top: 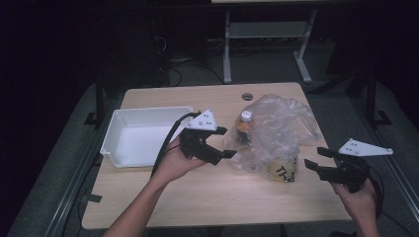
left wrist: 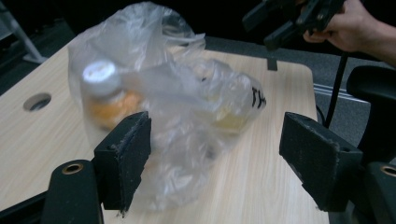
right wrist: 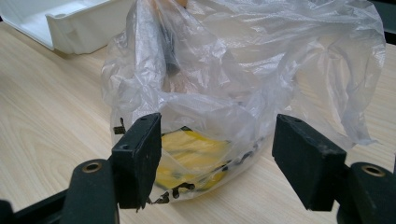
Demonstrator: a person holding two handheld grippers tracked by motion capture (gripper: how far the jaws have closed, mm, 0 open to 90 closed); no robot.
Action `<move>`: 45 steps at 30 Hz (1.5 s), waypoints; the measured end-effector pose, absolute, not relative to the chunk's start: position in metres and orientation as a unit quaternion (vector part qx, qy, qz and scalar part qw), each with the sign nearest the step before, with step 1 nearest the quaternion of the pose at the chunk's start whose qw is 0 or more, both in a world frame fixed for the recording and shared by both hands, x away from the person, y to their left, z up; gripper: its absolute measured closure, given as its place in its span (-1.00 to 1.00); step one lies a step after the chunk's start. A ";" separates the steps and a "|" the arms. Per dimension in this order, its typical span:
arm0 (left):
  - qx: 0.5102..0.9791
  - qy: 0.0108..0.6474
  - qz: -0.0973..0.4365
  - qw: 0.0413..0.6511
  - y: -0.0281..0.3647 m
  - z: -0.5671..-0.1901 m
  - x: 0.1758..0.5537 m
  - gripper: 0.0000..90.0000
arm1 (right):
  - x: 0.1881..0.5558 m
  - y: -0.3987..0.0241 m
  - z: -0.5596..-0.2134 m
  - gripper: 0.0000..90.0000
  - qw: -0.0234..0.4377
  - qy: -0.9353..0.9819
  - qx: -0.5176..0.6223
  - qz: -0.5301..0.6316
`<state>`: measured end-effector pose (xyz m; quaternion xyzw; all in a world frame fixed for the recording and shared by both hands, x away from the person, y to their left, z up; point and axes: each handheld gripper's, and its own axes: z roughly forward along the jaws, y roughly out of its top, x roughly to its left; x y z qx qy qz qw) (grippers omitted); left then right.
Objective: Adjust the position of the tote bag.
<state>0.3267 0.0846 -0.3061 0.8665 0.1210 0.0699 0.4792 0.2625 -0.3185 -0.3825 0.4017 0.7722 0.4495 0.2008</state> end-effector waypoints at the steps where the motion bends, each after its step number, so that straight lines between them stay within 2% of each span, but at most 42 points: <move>1: 0.867 0.118 0.068 0.479 0.081 -0.304 0.329 -0.44 | 0.263 -0.318 -0.383 -0.28 0.201 0.772 0.401 0.450; 21: 0.889 0.066 0.054 0.450 0.002 -0.291 0.385 -0.41 | 0.264 -0.320 -0.385 -0.28 0.193 0.776 0.401 0.447; 32: 0.920 0.041 0.044 0.387 -0.038 -0.303 0.409 -0.19 | 0.264 -0.320 -0.385 -0.28 0.191 0.776 0.400 0.448; 45: 0.942 0.035 0.063 0.328 -0.055 -0.324 0.418 0.11 | 0.263 -0.320 -0.384 -0.27 0.191 0.774 0.397 0.455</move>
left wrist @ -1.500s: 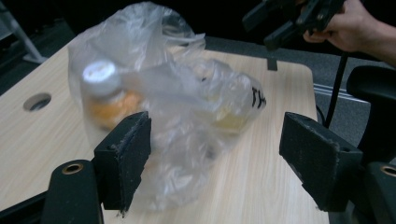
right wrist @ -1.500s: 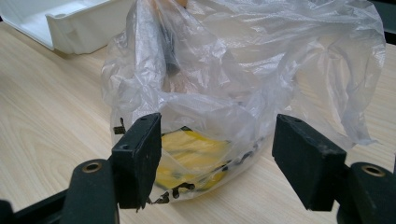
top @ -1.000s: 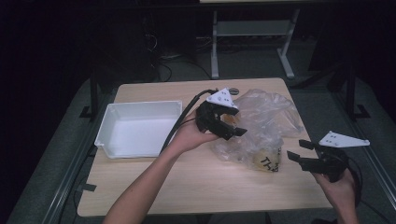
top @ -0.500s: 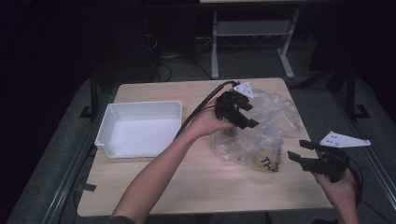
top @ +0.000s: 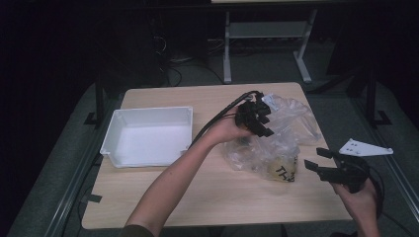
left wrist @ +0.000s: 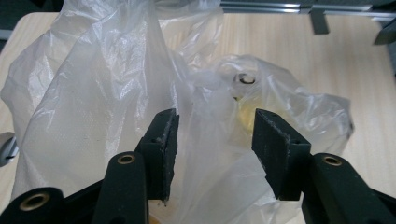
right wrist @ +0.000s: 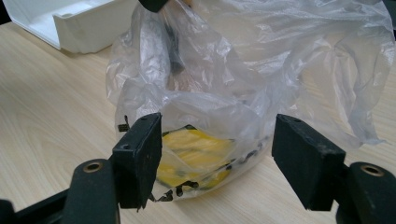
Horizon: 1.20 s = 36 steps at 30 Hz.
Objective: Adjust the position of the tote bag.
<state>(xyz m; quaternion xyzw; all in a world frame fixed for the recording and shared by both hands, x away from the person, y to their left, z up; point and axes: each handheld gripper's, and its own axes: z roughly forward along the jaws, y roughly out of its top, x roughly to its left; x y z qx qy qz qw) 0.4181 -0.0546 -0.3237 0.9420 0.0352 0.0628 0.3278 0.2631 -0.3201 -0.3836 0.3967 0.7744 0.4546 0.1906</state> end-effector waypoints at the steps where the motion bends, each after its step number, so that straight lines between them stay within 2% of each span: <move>1: 0.944 0.032 0.067 0.322 -0.056 -0.324 0.418 0.14 | 0.263 -0.320 -0.383 -0.27 0.189 0.774 0.397 0.455; 9: 0.953 0.028 0.084 0.291 -0.063 -0.326 0.417 0.34 | 0.263 -0.319 -0.383 -0.27 0.187 0.774 0.395 0.458; 14: 0.959 0.020 0.093 0.266 -0.068 -0.330 0.414 0.56 | 0.263 -0.320 -0.383 -0.27 0.187 0.773 0.394 0.460; 21: 0.963 0.011 0.095 0.250 -0.070 -0.333 0.413 0.98 | 0.263 -0.320 -0.383 -0.27 0.185 0.773 0.393 0.462; 36: 0.960 -0.018 0.085 0.265 -0.049 -0.312 0.396 1.00 | 0.262 -0.325 -0.381 -0.27 0.186 0.768 0.394 0.469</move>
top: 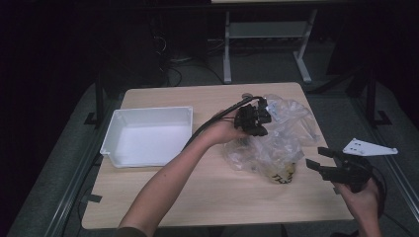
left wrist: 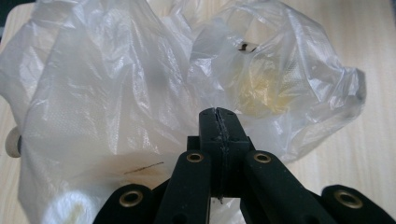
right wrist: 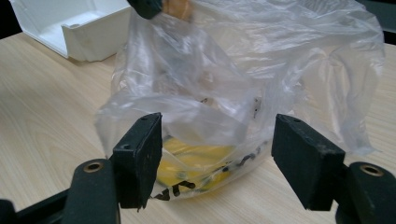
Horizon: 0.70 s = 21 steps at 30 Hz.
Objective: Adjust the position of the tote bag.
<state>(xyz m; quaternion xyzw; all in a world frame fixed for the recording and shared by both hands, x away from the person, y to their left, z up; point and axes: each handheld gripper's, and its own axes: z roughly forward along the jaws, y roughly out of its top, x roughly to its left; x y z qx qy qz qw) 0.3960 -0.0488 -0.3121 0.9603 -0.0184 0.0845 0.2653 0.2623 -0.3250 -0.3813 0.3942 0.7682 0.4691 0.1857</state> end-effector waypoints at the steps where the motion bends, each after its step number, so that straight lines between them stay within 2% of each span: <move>1: 0.959 -0.018 0.087 0.271 -0.045 -0.309 0.394 1.00 | 0.262 -0.325 -0.381 -0.27 0.186 0.768 0.394 0.469; 21: 0.938 -0.001 0.115 0.328 0.030 -0.270 0.383 1.00 | 0.263 -0.323 -0.380 -0.27 0.183 0.766 0.394 0.473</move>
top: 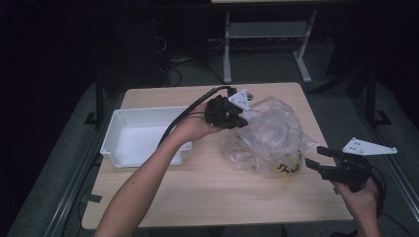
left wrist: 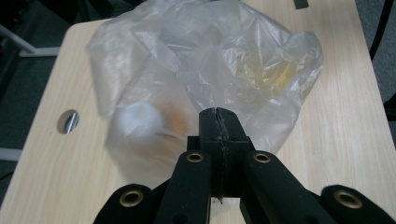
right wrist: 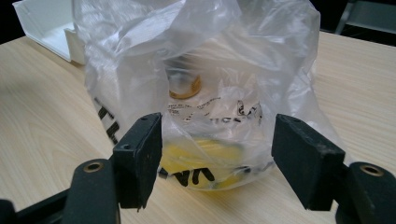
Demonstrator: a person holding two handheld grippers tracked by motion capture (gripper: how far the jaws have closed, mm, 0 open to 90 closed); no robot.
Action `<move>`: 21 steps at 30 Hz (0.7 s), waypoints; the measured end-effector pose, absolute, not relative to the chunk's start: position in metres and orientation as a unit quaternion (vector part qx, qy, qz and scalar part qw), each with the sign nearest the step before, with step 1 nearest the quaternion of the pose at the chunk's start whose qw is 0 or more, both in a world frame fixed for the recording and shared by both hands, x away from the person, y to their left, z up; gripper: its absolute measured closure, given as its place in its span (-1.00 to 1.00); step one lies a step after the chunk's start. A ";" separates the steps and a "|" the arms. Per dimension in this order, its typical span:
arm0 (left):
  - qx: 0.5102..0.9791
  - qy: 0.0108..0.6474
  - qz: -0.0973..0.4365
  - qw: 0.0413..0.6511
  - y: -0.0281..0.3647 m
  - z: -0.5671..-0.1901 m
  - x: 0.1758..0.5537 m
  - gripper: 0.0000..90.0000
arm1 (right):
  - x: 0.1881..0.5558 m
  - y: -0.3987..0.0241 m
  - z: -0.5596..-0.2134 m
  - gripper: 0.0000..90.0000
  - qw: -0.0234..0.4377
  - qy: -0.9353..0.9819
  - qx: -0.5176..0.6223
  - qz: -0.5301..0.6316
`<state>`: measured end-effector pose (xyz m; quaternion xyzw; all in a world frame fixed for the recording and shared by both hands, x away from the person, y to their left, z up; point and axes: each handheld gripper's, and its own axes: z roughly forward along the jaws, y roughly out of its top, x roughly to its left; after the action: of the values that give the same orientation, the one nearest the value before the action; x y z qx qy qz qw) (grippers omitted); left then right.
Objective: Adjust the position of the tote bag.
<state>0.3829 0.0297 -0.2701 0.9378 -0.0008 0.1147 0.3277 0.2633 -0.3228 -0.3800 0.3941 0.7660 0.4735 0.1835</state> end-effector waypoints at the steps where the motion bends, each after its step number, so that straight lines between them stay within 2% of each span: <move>1: 0.936 0.003 0.119 0.332 0.036 -0.269 0.382 1.00 | 0.263 -0.322 -0.380 -0.27 0.182 0.766 0.394 0.474; 13: 0.924 0.035 0.114 0.363 0.090 -0.281 0.376 1.00 | 0.274 -0.313 -0.373 -0.23 0.175 0.770 0.389 0.474; 21: 0.925 0.058 0.112 0.358 0.113 -0.293 0.381 1.00 | 0.306 -0.297 -0.361 -0.22 0.162 0.784 0.374 0.468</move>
<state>0.3808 0.1132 -0.2932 0.9251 0.0578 0.1117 0.3583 0.3057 -0.2970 -0.3608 0.3740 0.7843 0.4678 0.1619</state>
